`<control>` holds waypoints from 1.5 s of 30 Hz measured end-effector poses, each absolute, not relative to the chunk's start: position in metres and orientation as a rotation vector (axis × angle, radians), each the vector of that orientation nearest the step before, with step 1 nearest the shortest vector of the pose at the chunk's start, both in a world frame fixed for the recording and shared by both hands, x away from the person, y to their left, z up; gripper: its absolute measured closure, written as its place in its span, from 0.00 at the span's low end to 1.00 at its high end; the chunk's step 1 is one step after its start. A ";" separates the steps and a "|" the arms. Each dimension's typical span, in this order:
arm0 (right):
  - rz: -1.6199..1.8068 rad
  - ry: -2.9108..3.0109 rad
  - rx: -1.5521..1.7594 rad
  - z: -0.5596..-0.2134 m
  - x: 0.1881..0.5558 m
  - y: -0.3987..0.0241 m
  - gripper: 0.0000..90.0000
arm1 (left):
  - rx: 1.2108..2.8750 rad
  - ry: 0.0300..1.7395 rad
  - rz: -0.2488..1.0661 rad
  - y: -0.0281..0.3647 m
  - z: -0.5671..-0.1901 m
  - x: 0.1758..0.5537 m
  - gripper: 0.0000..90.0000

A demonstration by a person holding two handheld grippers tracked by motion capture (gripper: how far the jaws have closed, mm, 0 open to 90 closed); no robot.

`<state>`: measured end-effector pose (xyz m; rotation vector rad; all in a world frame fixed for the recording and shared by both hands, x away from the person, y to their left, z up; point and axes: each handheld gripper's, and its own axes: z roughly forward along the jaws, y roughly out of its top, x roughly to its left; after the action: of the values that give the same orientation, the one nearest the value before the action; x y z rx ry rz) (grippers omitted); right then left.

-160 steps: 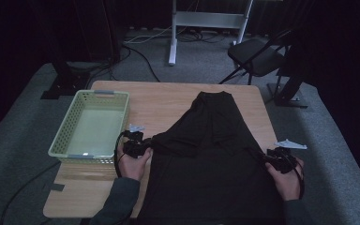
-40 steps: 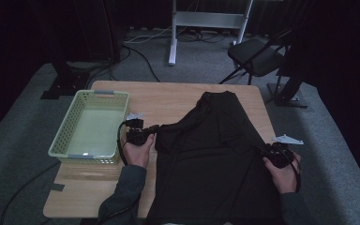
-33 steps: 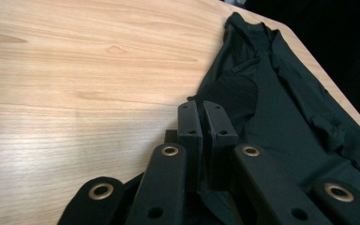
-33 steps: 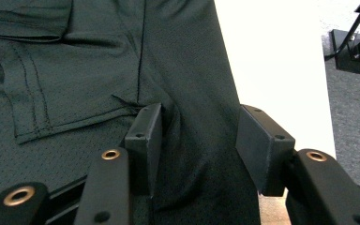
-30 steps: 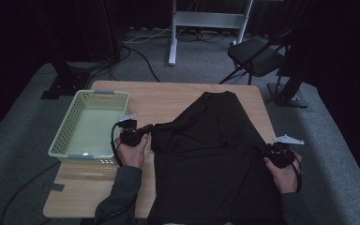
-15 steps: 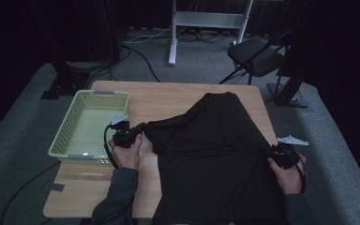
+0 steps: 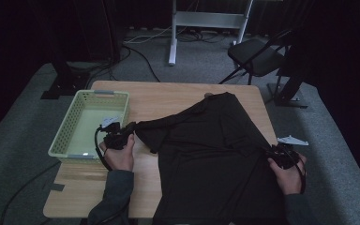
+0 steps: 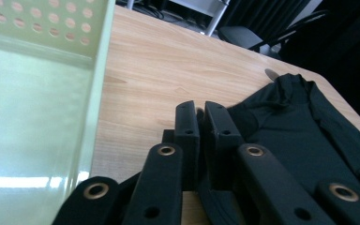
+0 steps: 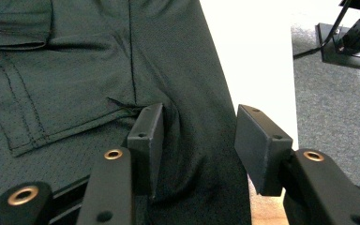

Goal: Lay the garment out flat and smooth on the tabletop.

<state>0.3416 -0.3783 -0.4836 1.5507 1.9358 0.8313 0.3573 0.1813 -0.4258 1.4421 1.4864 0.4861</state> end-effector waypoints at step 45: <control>0.842 1.931 1.559 -0.484 0.342 -0.378 0.58 | 1.701 1.401 0.242 0.103 -0.472 0.475 0.61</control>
<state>0.3418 -0.3783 -0.4840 1.5593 1.9311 0.8415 0.4748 0.1028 -0.4721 1.7011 1.4010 0.2424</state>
